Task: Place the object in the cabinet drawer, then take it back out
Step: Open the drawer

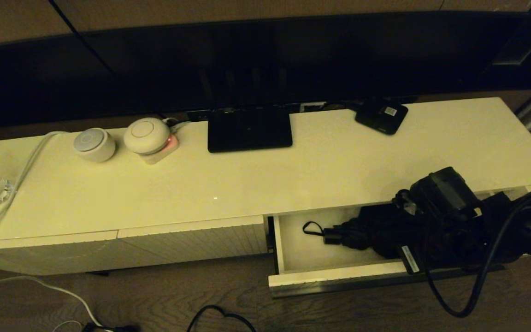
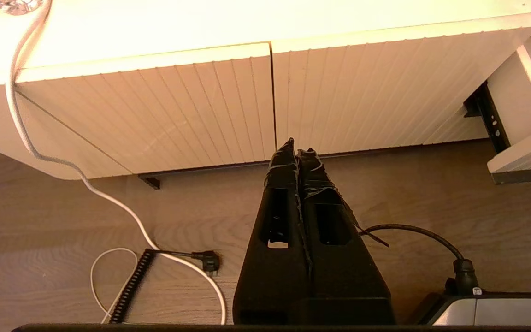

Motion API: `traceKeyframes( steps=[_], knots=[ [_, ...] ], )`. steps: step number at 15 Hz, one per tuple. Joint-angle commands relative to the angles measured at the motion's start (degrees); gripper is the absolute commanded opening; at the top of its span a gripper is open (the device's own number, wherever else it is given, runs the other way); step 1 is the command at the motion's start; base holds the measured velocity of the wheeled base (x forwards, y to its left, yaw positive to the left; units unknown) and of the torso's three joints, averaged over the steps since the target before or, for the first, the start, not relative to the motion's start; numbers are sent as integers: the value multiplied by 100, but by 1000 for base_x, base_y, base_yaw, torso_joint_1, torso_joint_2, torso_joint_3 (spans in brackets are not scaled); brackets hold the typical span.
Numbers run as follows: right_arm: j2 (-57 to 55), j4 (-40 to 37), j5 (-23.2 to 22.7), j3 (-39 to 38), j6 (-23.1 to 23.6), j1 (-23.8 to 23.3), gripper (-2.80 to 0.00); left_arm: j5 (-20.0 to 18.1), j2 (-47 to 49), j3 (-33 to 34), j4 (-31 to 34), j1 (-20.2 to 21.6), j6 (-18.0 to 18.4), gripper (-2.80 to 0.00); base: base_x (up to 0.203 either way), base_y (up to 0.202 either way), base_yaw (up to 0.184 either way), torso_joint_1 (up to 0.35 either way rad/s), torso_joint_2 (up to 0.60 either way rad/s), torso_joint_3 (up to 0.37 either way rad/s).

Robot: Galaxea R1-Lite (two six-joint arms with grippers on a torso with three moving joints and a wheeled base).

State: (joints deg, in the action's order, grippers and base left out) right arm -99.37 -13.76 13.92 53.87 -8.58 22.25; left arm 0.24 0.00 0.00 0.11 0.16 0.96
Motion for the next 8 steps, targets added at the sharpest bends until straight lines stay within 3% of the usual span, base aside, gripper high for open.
traceKeyframes(
  steps=[1,8],
  knots=[
    [-65,-48,-3,-240,-3,64,-280,2,0,18,7,2,0,-280,0,0,0,0,0,0],
    [18,-237,108,-931,-24,409,-280,-6,0,18,-1,2,0,-280,0,0,0,0,0,0]
  ],
)
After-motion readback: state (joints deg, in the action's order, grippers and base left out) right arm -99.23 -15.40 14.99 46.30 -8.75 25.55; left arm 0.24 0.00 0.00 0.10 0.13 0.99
